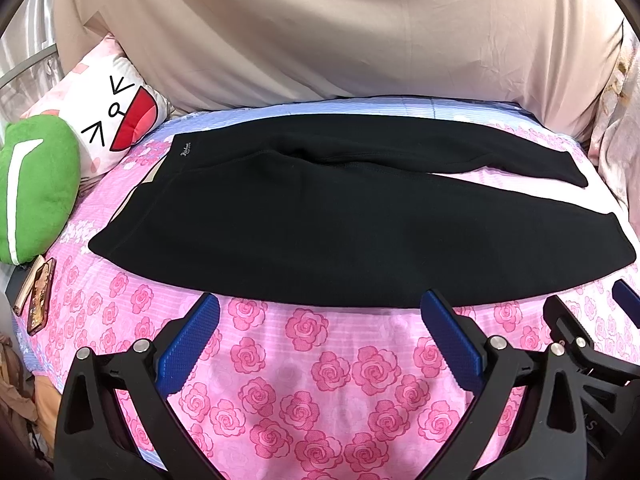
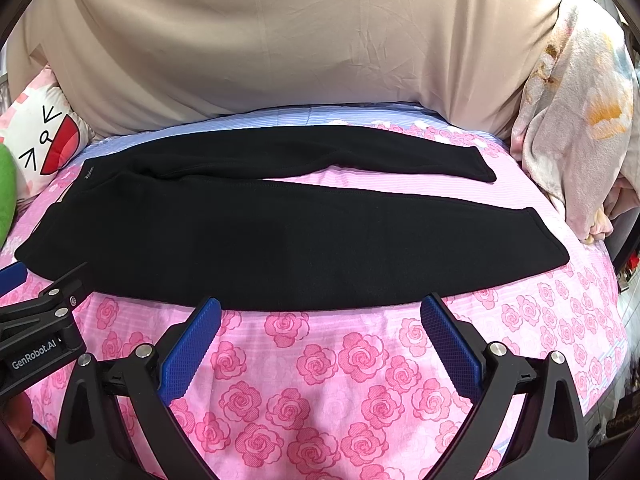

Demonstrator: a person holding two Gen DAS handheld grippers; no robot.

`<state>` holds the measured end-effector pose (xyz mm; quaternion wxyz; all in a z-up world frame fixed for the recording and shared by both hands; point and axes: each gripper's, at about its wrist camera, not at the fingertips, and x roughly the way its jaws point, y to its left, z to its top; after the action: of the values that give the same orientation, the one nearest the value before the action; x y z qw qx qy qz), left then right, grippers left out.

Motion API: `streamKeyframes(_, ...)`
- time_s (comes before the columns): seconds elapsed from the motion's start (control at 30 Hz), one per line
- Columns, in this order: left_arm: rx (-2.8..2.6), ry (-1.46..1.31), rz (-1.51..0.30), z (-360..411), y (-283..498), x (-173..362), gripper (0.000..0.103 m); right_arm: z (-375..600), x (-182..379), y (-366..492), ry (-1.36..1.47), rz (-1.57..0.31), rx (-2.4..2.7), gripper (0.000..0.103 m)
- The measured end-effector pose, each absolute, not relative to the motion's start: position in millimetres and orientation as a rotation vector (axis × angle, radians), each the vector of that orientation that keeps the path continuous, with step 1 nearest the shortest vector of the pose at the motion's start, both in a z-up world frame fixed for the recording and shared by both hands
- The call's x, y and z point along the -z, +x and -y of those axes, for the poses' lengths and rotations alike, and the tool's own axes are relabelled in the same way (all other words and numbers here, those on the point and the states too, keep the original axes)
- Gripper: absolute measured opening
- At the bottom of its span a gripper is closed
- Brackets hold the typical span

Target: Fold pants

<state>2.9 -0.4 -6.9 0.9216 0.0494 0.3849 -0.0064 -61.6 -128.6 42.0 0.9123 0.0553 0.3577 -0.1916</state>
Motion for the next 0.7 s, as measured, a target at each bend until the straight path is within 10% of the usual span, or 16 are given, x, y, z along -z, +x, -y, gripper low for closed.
streamKeyframes(0.7,0.009,0.103,-0.799,0.3,6.6,8.9,0.098,127.2,-41.2,-60.4,0.113,-0.742,0.395,0.098)
